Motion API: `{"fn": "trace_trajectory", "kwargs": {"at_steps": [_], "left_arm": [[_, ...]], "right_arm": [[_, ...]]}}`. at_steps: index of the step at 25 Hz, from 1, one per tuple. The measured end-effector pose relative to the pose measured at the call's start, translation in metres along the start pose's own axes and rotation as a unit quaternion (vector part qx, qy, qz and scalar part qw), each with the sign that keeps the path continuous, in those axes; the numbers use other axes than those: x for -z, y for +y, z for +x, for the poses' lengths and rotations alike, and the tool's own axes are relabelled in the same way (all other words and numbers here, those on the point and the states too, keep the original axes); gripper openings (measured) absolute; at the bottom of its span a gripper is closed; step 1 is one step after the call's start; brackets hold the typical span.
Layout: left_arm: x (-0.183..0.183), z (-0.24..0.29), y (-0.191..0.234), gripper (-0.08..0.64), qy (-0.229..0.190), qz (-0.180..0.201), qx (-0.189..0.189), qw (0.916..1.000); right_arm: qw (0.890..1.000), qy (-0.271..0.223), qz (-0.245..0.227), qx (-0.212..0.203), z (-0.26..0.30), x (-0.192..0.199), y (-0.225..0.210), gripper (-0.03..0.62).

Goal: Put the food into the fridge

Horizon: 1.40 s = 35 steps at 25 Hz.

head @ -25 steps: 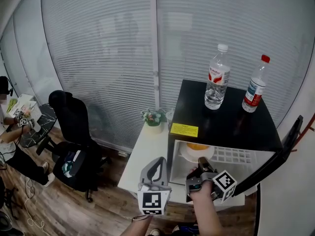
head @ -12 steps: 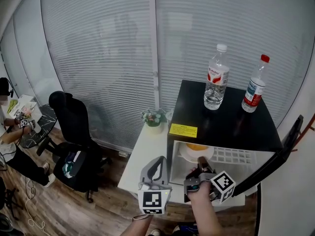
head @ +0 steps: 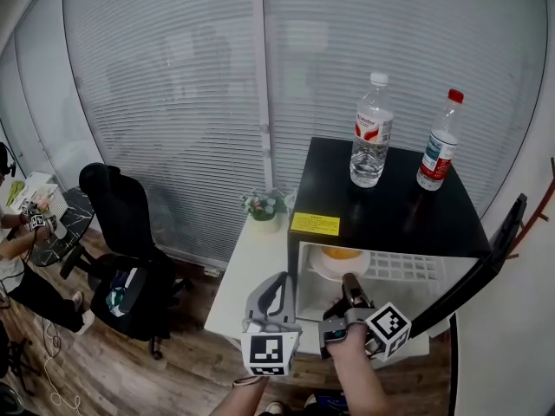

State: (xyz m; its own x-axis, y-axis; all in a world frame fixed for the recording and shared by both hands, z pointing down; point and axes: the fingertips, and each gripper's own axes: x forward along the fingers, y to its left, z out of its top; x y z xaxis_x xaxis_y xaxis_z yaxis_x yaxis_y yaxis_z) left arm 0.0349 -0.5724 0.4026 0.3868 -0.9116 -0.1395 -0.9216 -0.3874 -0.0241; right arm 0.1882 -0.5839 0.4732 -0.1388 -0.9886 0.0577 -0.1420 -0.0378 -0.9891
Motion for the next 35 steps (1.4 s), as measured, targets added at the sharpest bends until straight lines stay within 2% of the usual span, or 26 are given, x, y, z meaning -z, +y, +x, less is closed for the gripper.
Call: {"fn": "trace_trajectory", "kwargs": {"at_steps": [4, 7, 9, 11, 14, 18, 22, 24, 26, 29, 33, 35], "left_arm": [[-0.001, 0.001, -0.011, 0.026, -0.002, -0.006, 0.016, 0.9999], [-0.002, 0.002, -0.022, 0.026, -0.003, -0.009, 0.030, 0.9995], [-0.002, 0.003, -0.031, 0.026, -0.002, -0.012, 0.040, 0.9991], [0.000, 0.004, -0.041, 0.026, 0.003, -0.014, 0.053, 0.9985], [0.003, 0.006, -0.052, 0.026, 0.014, -0.017, 0.066, 0.9976], [0.002, 0.007, -0.064, 0.026, 0.015, -0.021, 0.077, 0.9967], [0.004, 0.006, -0.070, 0.026, 0.017, -0.020, 0.080, 0.9964], [0.004, 0.007, -0.070, 0.026, 0.018, -0.020, 0.080, 0.9965], [0.002, 0.007, -0.070, 0.026, 0.015, -0.019, 0.078, 0.9966], [0.003, 0.007, -0.070, 0.026, 0.014, -0.020, 0.076, 0.9968], [0.005, 0.007, -0.069, 0.026, 0.017, -0.018, 0.071, 0.9971], [0.005, 0.007, -0.069, 0.026, 0.018, -0.018, 0.071, 0.9971]], "right_arm": [[0.998, -0.021, -0.065, -0.008, -0.015, -0.011, 0.008, 0.140], [0.991, -0.041, -0.130, -0.016, -0.029, -0.024, 0.018, 0.140], [0.981, -0.050, -0.187, -0.025, -0.038, -0.031, 0.027, 0.140], [0.965, -0.055, -0.255, -0.034, -0.047, -0.034, 0.037, 0.140], [0.928, -0.050, -0.366, -0.044, -0.057, -0.032, 0.052, 0.140], [0.859, -0.054, -0.507, -0.042, -0.068, -0.035, 0.065, 0.139], [0.799, -0.080, -0.594, -0.042, -0.078, -0.040, 0.075, 0.087], [0.776, -0.083, -0.624, -0.041, -0.079, -0.037, 0.078, 0.073], [0.765, -0.073, -0.638, -0.045, -0.078, -0.032, 0.078, 0.055], [0.760, -0.071, -0.645, -0.049, -0.078, -0.027, 0.078, 0.034], [0.746, -0.081, -0.659, -0.048, -0.078, -0.026, 0.082, 0.029], [0.744, -0.085, -0.660, -0.050, -0.079, -0.026, 0.084, 0.029]]}}
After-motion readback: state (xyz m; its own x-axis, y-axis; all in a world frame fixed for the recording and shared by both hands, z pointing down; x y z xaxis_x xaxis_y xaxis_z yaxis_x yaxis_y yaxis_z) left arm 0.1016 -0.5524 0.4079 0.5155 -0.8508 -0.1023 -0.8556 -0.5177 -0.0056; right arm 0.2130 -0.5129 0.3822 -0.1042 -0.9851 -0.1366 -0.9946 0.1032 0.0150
